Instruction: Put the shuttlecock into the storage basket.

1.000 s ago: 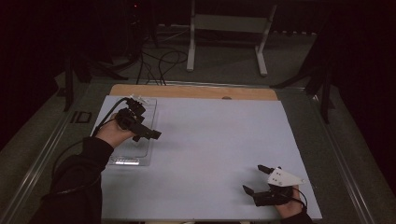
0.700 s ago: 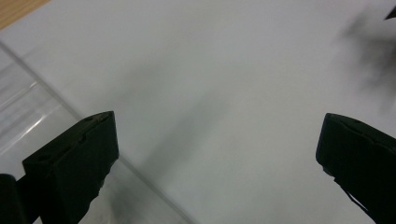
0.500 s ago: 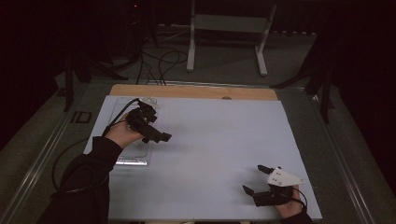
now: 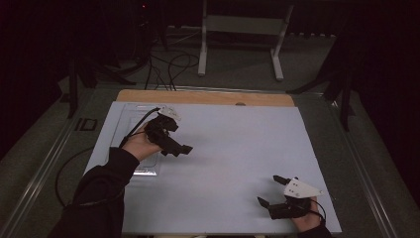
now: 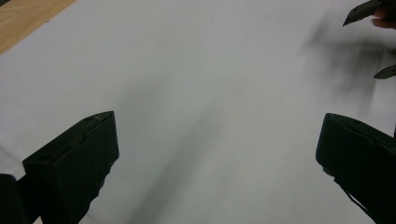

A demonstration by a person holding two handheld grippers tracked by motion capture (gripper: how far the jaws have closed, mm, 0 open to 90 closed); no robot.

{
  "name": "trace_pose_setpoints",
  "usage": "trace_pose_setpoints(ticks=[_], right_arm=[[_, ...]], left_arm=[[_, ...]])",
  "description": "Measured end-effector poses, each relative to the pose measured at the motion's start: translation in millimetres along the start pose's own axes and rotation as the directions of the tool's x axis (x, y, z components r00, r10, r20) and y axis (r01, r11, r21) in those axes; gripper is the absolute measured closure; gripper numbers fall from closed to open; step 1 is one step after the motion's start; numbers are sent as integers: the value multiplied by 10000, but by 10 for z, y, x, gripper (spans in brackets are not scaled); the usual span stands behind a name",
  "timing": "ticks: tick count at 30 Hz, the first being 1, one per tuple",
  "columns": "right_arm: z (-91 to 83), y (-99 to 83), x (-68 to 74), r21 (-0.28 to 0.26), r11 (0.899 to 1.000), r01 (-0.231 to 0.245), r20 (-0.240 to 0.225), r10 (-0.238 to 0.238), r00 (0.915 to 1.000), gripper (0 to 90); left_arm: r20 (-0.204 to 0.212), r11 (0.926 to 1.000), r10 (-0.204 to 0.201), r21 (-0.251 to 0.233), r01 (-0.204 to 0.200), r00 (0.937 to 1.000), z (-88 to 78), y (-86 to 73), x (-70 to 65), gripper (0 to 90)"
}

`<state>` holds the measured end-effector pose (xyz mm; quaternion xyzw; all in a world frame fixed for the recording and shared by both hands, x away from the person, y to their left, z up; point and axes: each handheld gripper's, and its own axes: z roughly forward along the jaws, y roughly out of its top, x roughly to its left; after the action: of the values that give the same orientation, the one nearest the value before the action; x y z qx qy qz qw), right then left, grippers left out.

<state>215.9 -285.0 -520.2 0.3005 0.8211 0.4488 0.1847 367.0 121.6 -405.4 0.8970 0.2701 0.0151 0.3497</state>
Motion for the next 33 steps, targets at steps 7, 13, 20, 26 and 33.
trace_pose_setpoints(ticks=[7, 13, 20, 26, 33], right_arm=[[-2, -1, -1, -74, 10000, -27, -80, 27, 10000, 79], [-14, -4, -21, -144, 9996, -238, -165, 236, 9996, 79], [-9, -5, -17, -99, 9997, -202, -156, 200, 9997, 79], [-13, -6, -18, -97, 9997, -222, -162, 221, 9996, 78], [-16, -9, -17, -72, 9997, -223, -169, 221, 9996, 79]], left_arm=[[101, 9976, 515, -461, -509, 9986, 105, 31, -107, 3], [257, 9954, 673, -701, -653, 9974, 210, 31, -180, 2], [103, 9930, 939, -732, -929, 9955, 314, -6, -241, 3], [199, 9921, 976, -808, -957, 9950, 415, -66, -291, 3], [228, 9899, 1205, -776, -1184, 9925, 527, -163, -353, 3]])
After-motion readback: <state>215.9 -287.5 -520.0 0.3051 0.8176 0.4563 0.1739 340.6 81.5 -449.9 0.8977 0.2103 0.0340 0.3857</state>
